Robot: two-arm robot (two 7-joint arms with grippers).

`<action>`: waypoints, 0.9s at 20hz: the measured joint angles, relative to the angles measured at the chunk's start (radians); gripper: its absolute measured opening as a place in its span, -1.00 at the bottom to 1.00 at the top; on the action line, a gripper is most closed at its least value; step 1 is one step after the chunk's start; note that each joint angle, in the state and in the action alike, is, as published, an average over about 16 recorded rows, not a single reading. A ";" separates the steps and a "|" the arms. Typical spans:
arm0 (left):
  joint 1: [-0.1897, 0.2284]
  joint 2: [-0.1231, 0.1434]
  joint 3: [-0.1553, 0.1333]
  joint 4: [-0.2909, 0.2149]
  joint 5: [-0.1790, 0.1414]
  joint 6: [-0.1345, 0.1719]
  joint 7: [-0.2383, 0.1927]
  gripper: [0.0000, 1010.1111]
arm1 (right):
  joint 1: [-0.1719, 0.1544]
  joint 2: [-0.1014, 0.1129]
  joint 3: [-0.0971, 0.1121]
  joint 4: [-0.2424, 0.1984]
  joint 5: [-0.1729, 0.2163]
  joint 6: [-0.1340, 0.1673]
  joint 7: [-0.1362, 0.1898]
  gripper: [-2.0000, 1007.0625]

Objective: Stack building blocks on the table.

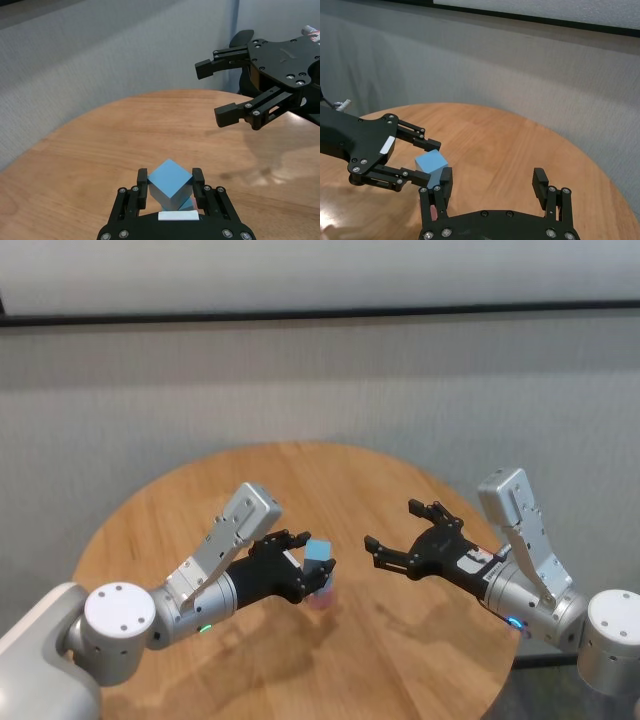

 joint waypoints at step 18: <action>0.010 0.025 -0.035 -0.078 -0.017 0.013 0.020 0.94 | 0.000 0.000 0.000 0.000 0.000 0.000 0.000 1.00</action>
